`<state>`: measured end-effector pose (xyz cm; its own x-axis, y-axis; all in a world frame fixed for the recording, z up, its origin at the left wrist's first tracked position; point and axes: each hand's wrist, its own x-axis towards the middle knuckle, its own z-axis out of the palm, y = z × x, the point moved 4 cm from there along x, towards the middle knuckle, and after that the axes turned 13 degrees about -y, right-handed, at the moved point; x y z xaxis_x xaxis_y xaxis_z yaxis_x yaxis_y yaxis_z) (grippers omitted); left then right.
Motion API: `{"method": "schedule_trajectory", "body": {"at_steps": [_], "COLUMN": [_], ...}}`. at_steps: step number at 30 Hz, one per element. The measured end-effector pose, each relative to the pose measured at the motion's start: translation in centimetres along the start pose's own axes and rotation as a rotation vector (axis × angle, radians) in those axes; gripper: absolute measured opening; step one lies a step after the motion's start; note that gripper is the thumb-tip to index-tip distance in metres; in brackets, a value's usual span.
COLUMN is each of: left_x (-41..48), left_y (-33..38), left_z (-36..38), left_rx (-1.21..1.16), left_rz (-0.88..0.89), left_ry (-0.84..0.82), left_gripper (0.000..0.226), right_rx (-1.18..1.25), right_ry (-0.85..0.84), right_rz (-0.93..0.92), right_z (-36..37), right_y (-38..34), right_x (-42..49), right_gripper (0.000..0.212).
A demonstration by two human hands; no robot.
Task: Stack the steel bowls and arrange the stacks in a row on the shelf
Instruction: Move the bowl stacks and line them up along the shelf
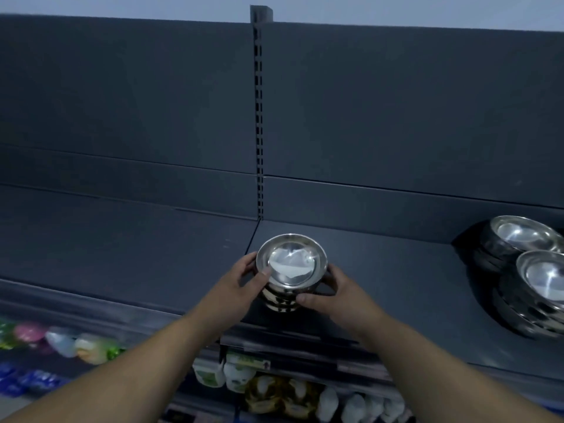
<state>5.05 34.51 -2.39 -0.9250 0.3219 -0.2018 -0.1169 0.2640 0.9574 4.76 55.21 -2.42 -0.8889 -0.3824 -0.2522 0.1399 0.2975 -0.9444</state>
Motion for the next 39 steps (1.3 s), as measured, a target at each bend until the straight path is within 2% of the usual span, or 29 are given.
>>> {"method": "schedule_trajectory", "body": {"at_steps": [2,6,16,21,25,29,34,39], "left_x": [0.1,1.0,2.3,2.4,2.3,2.0,2.1,2.1], "left_y": [-0.1,-0.4,-0.2,-0.3,-0.3,-0.7,-1.2,-0.9], "left_z": [-0.7,-1.6,-2.0,-2.0,-1.8,-1.7,-1.9,-1.5], "left_rx": [0.065,0.215,0.249,0.291,0.350,0.354,0.346,0.333], "left_rz": [0.006,-0.019,0.051,0.045,0.070,0.080,0.072,0.095], "left_ry": [-0.059,-0.119,-0.161,-0.143,-0.062,-0.035,-0.026,-0.023], "left_gripper": [0.101,0.102,0.093,0.103,0.100,0.100,0.100,0.095], "right_rx": [0.038,0.086,0.141,0.126,0.168,0.192,0.159,0.161], "right_ry": [0.016,0.085,0.156,0.206,0.213,0.211,0.198,0.193], "right_rz": [-0.033,-0.092,-0.129,-0.094,-0.086,-0.111,-0.127,-0.120], "right_z": [-0.2,-0.2,0.2,0.4,0.8,1.2,1.6,1.7], "right_y": [-0.4,-0.5,-0.5,-0.5,-0.2,-0.1,-0.1,-0.3], "right_x": [0.0,0.3,0.3,0.3,0.3,0.0,0.1,0.2], "right_gripper": [0.080,0.065,0.063,0.062,0.058,0.066,0.061,0.081]}}
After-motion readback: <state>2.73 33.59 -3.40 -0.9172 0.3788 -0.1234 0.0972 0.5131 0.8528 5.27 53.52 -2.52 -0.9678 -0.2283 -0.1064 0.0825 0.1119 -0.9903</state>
